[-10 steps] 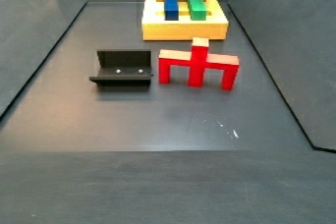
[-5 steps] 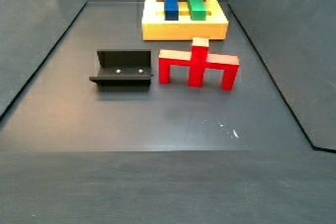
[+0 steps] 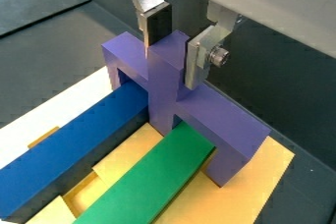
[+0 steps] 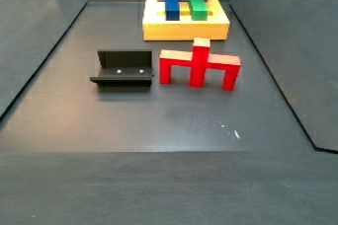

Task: Pick up the purple object. Move up. Move to above the board. Insert the purple object.
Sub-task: Insert the purple object.

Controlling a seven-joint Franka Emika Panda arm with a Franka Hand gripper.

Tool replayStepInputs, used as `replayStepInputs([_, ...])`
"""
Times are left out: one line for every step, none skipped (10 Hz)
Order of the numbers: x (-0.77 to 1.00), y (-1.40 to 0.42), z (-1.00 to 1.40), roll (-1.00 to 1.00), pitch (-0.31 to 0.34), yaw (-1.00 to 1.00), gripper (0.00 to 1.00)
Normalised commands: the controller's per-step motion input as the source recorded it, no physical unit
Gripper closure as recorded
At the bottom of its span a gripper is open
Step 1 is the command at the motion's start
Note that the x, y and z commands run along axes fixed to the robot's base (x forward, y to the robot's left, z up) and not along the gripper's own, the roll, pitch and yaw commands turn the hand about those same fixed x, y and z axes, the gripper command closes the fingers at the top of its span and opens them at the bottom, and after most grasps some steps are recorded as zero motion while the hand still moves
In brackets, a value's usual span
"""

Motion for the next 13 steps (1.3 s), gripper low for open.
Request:
replayStepInputs([0.0, -0.09, -0.21, 0.0, 0.0, 0.0, 1.0])
replayStepInputs([0.0, -0.06, -0.21, 0.0, 0.0, 0.0, 1.0])
replayStepInputs([0.0, -0.07, -0.24, 0.0, 0.0, 0.0, 1.0])
replayStepInputs([0.01, -0.11, -0.13, 0.0, 0.0, 0.0, 1.0])
replayStepInputs([0.03, -0.06, -0.08, -0.02, 0.0, 0.0, 1.0])
replayStepInputs([0.07, 0.0, -0.25, 0.0, 0.0, 0.0, 1.0])
replayStepInputs([0.2, 0.0, -0.48, -0.06, 0.0, 0.0, 1.0])
replayStepInputs([0.23, 0.0, -0.48, -0.08, 0.0, 0.0, 1.0])
replayStepInputs([0.25, 0.0, -0.41, -0.07, 0.0, 0.0, 1.0])
replayStepInputs([0.29, 0.0, -0.26, 0.0, 0.043, -0.12, 1.0])
replayStepInputs([0.29, -0.01, -0.19, 0.0, 0.09, -0.18, 1.0])
replayStepInputs([0.16, 0.0, -0.28, 0.0, 0.049, -0.18, 1.0])
replayStepInputs([0.0, 0.0, -0.41, -0.09, 0.0, -0.05, 1.0])
